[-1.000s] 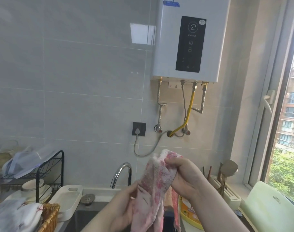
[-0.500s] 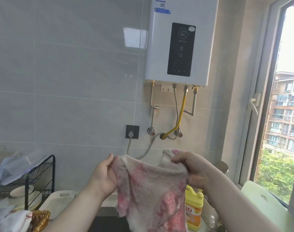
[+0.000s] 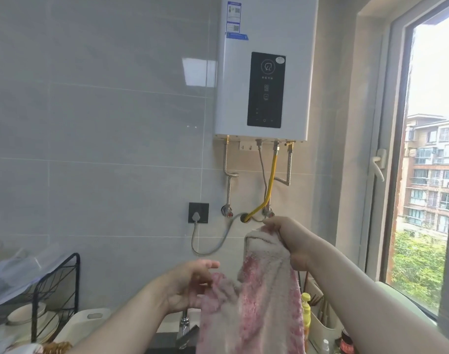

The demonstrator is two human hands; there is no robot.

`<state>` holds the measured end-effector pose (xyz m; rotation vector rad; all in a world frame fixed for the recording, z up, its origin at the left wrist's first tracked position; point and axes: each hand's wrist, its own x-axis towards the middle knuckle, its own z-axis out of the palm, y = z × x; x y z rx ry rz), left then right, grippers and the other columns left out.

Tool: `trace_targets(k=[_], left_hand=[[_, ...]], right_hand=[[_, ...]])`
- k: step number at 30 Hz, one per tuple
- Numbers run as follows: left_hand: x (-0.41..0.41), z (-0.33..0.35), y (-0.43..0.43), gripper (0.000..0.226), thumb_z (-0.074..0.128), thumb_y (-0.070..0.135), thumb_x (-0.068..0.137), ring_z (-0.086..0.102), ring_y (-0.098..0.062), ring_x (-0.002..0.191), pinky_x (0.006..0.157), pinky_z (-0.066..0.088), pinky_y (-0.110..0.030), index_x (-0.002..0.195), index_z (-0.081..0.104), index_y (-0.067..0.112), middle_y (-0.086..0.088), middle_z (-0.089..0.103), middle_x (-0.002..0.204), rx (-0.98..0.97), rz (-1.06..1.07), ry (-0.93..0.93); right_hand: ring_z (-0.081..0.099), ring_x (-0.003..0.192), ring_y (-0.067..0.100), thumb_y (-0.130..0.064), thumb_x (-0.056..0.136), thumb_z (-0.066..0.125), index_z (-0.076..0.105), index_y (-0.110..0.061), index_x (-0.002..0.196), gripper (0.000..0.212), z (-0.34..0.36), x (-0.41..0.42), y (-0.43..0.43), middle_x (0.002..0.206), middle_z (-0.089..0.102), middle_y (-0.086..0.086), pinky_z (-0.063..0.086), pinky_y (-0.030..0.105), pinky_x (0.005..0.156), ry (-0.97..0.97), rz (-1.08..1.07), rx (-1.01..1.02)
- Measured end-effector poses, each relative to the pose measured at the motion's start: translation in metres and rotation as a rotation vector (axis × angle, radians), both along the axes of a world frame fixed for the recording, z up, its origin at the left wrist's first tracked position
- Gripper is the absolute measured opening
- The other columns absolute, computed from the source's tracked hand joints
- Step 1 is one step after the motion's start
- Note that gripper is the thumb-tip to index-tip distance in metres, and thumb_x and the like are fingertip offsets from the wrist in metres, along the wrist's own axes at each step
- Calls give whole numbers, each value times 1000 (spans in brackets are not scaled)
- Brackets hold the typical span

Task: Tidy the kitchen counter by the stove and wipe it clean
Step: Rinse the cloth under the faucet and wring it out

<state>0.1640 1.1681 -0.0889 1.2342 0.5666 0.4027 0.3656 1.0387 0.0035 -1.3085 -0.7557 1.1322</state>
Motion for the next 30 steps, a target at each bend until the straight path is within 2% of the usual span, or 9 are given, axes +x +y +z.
trace_targets(k=[2, 6, 9, 14, 18, 22, 24, 28, 30], left_hand=[[9, -1, -3, 5, 64, 13, 87, 57, -15, 54, 52, 51, -25, 89, 61, 10, -3, 61, 64, 6, 158, 64], [23, -8, 3, 21, 50, -1, 97, 54, -18, 41, 36, 48, -23, 78, 54, 6, -10, 53, 57, -130, 388, -50], [23, -9, 5, 21, 49, -16, 89, 53, -18, 46, 34, 44, -19, 88, 57, 3, -14, 55, 68, 40, 476, 74], [13, 0, 16, 22, 51, -16, 74, 47, -20, 41, 46, 40, -22, 73, 56, 5, -11, 51, 58, 49, 628, 89], [2, 2, 29, 15, 53, -4, 92, 51, -21, 41, 44, 49, -27, 79, 57, 2, -10, 51, 52, -54, 659, 54], [-10, 26, 35, 47, 45, -15, 92, 55, -22, 62, 44, 50, -24, 129, 54, 12, -9, 61, 84, 7, 671, -96], [-17, 40, 36, 54, 44, -17, 91, 57, -23, 68, 52, 52, -28, 138, 48, 11, -11, 62, 96, 15, 651, -178], [-31, 59, 33, 47, 38, -17, 87, 60, -25, 78, 68, 52, -36, 121, 53, 12, -14, 62, 101, -77, 567, -352], [-34, 62, 30, 23, 45, -5, 88, 63, -26, 73, 64, 56, -35, 105, 60, 0, -16, 63, 89, -189, 517, -354]], right_hand=[[60, 66, 24, -28, 90, 58, 61, -10, 82, 20, 2, 1, 6, 74, 61, 8, 52, 29, 65, -40, -8, 17], [64, 86, 28, -27, 86, 59, 54, -4, 119, 40, 5, -1, 17, 99, 64, 13, 54, 42, 88, -300, -68, 0], [60, 84, 30, -17, 86, 53, 53, -3, 114, 32, 8, 0, 15, 97, 61, 15, 53, 48, 93, -438, -74, -35], [59, 78, 28, -11, 92, 50, 46, -6, 107, 17, 9, 5, 12, 91, 56, 14, 53, 41, 78, -346, -9, -67], [65, 68, 24, -8, 91, 55, 53, -1, 114, 24, 16, 17, 6, 85, 65, 15, 56, 32, 65, -396, -65, -129], [65, 67, 23, -6, 90, 60, 56, 1, 115, 26, 28, 26, 2, 80, 67, 14, 57, 33, 69, -481, -74, -233], [64, 70, 24, -6, 91, 60, 58, 3, 114, 26, 35, 31, -2, 83, 67, 15, 57, 35, 73, -498, -83, -271], [63, 69, 25, -17, 92, 64, 61, -1, 100, 19, 49, 36, -8, 82, 65, 13, 57, 32, 69, -462, -116, -265], [66, 79, 28, -27, 92, 63, 60, -3, 94, 24, 50, 37, -4, 90, 67, 15, 57, 36, 79, -478, -199, -224]])
